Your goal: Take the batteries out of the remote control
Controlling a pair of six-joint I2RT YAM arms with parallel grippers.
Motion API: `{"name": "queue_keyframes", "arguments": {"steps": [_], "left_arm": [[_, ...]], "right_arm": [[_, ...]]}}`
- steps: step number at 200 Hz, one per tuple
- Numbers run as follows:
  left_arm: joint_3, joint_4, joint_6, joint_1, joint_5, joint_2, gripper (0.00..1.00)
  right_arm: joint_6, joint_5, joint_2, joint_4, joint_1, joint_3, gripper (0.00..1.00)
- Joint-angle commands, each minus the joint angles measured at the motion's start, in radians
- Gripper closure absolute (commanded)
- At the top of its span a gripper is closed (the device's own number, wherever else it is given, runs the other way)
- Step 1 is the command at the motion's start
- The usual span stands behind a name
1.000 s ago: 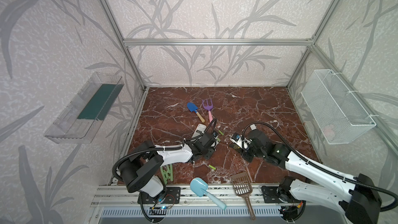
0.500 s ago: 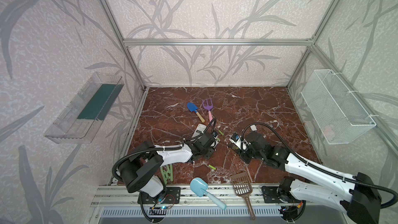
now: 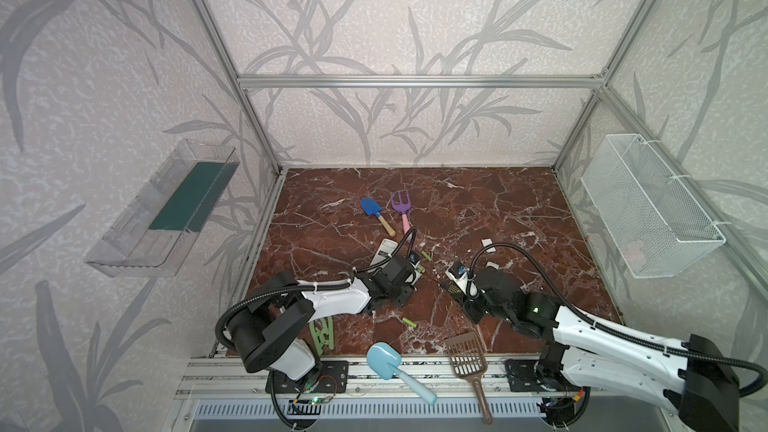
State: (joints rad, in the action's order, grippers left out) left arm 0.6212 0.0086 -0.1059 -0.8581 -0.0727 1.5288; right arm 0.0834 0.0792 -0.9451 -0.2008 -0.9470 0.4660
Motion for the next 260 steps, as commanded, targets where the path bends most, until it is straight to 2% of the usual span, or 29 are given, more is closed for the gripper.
{"name": "queue_keyframes", "arguments": {"steps": [1, 53, 183, 260], "left_arm": [[-0.050, -0.062, 0.018, -0.006, 0.118, 0.024, 0.60], [-0.051, -0.058, 0.018, -0.007, 0.131, 0.041, 0.61], [-0.061, -0.050, 0.014, -0.007, 0.153, 0.047, 0.64], [-0.063, -0.050, 0.014, -0.007, 0.160, 0.048, 0.65]], "right_arm": [[0.066, 0.023, 0.023, 0.073, -0.030, -0.046, 1.00], [0.102, 0.062, 0.054, 0.079, -0.049, -0.108, 1.00], [0.160, 0.123, 0.077, 0.267, -0.068, -0.233, 1.00], [0.134, 0.088, 0.050, 0.375, -0.070, -0.255, 1.00]]}}
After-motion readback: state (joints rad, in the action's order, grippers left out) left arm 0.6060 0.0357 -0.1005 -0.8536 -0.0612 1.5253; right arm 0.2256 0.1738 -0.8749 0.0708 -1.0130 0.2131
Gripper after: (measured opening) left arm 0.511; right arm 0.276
